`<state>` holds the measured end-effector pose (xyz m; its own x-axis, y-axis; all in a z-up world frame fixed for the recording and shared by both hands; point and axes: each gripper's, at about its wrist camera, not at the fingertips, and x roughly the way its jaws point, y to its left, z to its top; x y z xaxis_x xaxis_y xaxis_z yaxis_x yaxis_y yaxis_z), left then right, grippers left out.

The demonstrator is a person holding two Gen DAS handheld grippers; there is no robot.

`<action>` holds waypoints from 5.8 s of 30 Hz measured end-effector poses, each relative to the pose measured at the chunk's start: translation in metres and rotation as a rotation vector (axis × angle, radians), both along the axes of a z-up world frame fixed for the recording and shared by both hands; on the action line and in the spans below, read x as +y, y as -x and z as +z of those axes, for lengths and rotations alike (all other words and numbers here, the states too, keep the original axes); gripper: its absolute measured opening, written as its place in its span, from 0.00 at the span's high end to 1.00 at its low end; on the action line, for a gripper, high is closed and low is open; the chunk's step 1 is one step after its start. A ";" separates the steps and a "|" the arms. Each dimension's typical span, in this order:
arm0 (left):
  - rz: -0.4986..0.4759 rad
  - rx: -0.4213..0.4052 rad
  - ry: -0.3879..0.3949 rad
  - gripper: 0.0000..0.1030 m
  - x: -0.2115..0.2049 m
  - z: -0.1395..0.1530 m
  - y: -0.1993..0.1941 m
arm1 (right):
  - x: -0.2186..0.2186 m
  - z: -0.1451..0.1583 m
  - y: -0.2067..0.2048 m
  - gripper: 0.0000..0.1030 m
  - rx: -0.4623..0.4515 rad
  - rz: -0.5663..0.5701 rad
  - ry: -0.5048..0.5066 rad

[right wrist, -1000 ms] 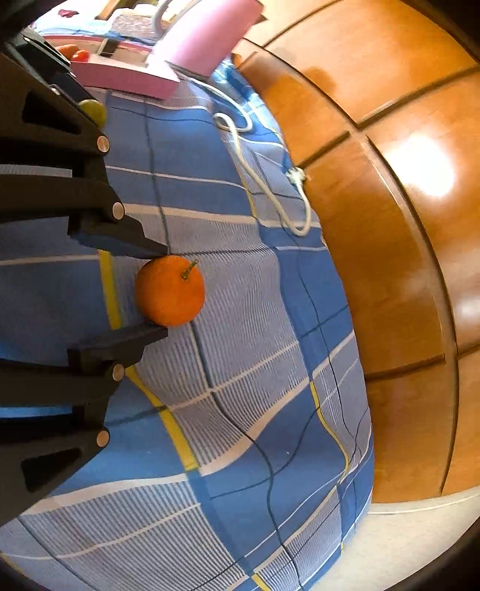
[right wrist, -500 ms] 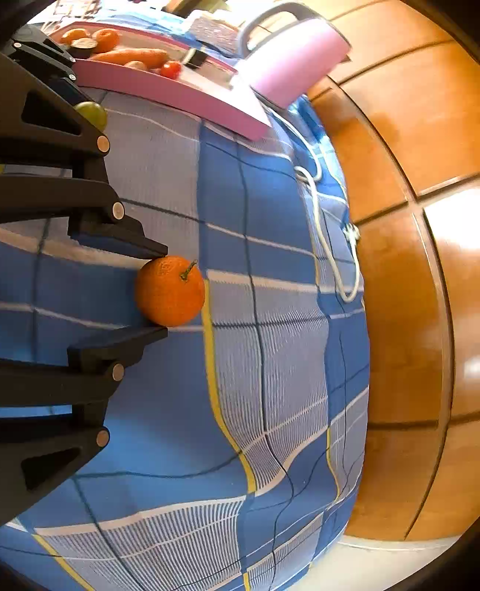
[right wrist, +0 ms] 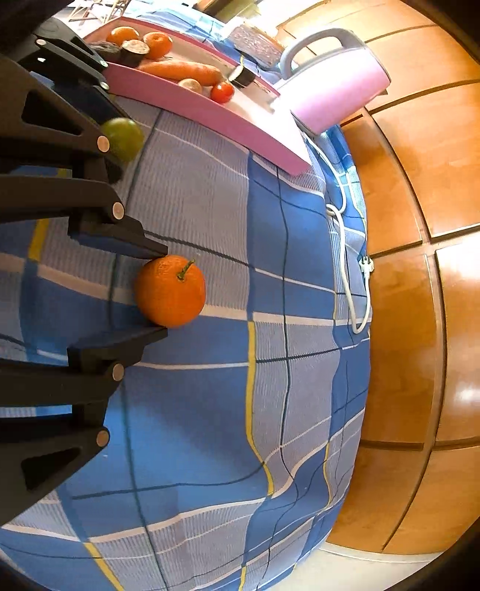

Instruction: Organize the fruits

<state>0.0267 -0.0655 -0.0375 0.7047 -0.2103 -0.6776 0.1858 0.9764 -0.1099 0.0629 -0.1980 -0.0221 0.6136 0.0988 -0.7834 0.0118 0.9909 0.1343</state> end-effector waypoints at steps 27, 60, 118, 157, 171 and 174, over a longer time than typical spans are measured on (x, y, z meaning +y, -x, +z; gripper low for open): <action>0.008 -0.009 0.026 0.66 0.002 0.000 0.003 | -0.003 0.002 -0.003 0.64 -0.041 -0.023 -0.022; 0.209 -0.139 0.072 0.66 0.048 0.030 0.025 | 0.020 0.029 0.020 0.64 -0.175 0.103 -0.054; 0.701 -0.095 0.337 0.45 0.188 0.025 -0.004 | 0.159 0.047 -0.042 0.62 -0.111 0.385 -0.245; 0.582 -0.183 0.129 0.10 0.140 0.048 0.043 | 0.106 0.061 0.031 0.62 -0.224 0.293 -0.046; 0.578 -0.188 0.059 0.01 0.127 0.048 0.059 | 0.086 0.040 0.049 0.62 -0.268 0.323 0.112; 0.576 -0.186 0.043 0.00 0.124 0.046 0.058 | 0.083 0.036 0.046 0.62 -0.259 0.314 0.098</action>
<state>-0.0309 0.0588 0.0088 0.8190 0.2156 -0.5317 -0.3516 0.9209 -0.1682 0.0168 -0.1147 0.0142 0.7432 0.2452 -0.6226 -0.3148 0.9491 -0.0021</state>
